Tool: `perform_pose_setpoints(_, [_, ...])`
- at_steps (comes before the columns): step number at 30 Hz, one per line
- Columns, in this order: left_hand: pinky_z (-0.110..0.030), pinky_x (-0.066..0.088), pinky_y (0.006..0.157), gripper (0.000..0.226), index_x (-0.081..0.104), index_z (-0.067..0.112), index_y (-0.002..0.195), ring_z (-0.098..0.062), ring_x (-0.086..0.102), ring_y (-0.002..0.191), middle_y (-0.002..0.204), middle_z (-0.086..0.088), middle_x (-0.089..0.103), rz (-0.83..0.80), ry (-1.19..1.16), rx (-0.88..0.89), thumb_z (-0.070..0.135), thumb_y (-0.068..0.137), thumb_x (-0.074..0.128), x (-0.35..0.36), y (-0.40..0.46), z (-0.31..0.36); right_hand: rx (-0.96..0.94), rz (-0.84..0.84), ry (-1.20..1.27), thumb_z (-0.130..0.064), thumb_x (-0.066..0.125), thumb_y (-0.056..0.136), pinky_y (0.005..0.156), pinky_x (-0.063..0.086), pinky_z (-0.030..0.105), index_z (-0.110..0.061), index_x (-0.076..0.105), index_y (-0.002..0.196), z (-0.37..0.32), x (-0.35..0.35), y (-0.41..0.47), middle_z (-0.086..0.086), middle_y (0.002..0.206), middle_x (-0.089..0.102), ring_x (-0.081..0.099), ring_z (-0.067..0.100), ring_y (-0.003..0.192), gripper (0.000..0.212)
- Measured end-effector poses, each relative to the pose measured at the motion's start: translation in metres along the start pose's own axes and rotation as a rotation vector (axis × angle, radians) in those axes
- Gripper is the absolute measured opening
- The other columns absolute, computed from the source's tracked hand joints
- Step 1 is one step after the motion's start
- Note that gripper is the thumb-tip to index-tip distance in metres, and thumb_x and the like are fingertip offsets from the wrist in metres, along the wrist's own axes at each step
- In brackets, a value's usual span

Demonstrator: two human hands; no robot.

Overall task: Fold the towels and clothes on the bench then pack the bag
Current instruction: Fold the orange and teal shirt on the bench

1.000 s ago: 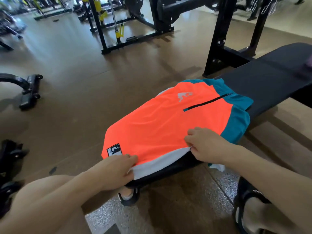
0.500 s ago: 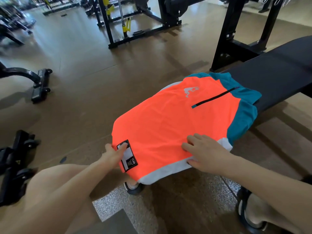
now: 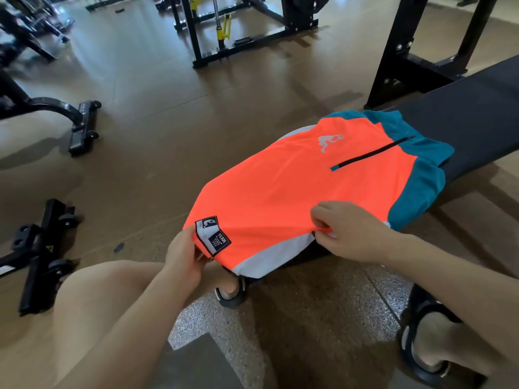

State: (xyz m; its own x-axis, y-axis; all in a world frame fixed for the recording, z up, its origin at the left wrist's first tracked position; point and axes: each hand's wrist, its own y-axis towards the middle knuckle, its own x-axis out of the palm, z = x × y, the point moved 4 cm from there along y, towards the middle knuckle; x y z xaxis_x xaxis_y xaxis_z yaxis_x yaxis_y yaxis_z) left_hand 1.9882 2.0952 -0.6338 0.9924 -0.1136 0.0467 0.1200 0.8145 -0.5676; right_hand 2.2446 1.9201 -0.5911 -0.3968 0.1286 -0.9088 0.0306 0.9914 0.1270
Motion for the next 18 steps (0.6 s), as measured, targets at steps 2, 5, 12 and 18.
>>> perform_pose_setpoints(2, [-0.034, 0.055, 0.067, 0.022, 0.067, 0.015, 0.102, -0.019, 0.071, 0.076, 0.085, -0.003, 0.075, -0.069, -0.169, -0.045, 0.026, 0.105, 0.048, 0.003, -0.007, 0.009, 0.043, 0.059, 0.040, -0.024, 0.052, 0.081, 0.057, 0.035, 0.041, -0.023, 0.035, 0.074, -0.002, -0.006, 0.002, -0.005, 0.069, 0.042, 0.040, 0.020, 0.063, 0.019])
perform_pose_setpoints(5, [-0.022, 0.056, 0.054, 0.026, 0.063, 0.007, 0.098, -0.012, 0.070, 0.057, 0.074, -0.002, 0.073, -0.187, -0.427, -0.147, 0.028, 0.105, 0.048, 0.003, -0.011, 0.019, 0.090, 0.127, 0.092, -0.017, 0.058, 0.083, 0.058, 0.038, 0.044, -0.019, 0.039, 0.075, -0.003, -0.012, 0.006, -0.004, 0.067, 0.043, 0.041, 0.021, 0.063, 0.021])
perform_pose_setpoints(12, [-0.013, 0.029, 0.041, 0.024, 0.055, 0.011, 0.088, -0.004, 0.030, 0.043, 0.061, 0.008, 0.036, -0.382, -0.612, -0.269, 0.019, 0.075, 0.074, 0.016, -0.008, 0.017, 0.102, 0.126, 0.138, -0.015, 0.058, 0.086, 0.059, 0.039, 0.045, -0.018, 0.039, 0.075, 0.002, -0.012, 0.004, -0.004, 0.068, 0.043, 0.044, 0.018, 0.063, 0.022])
perform_pose_setpoints(18, [-0.025, 0.035, 0.063, 0.025, 0.068, 0.015, 0.100, -0.013, 0.044, 0.063, 0.072, 0.000, 0.052, -0.483, -0.041, -0.209, 0.029, 0.079, 0.068, 0.020, -0.020, 0.009, 0.192, 0.170, 0.232, -0.021, 0.054, 0.090, 0.061, 0.041, 0.045, -0.016, 0.041, 0.076, 0.010, -0.020, 0.002, 0.000, 0.066, 0.047, 0.046, 0.022, 0.062, 0.020])
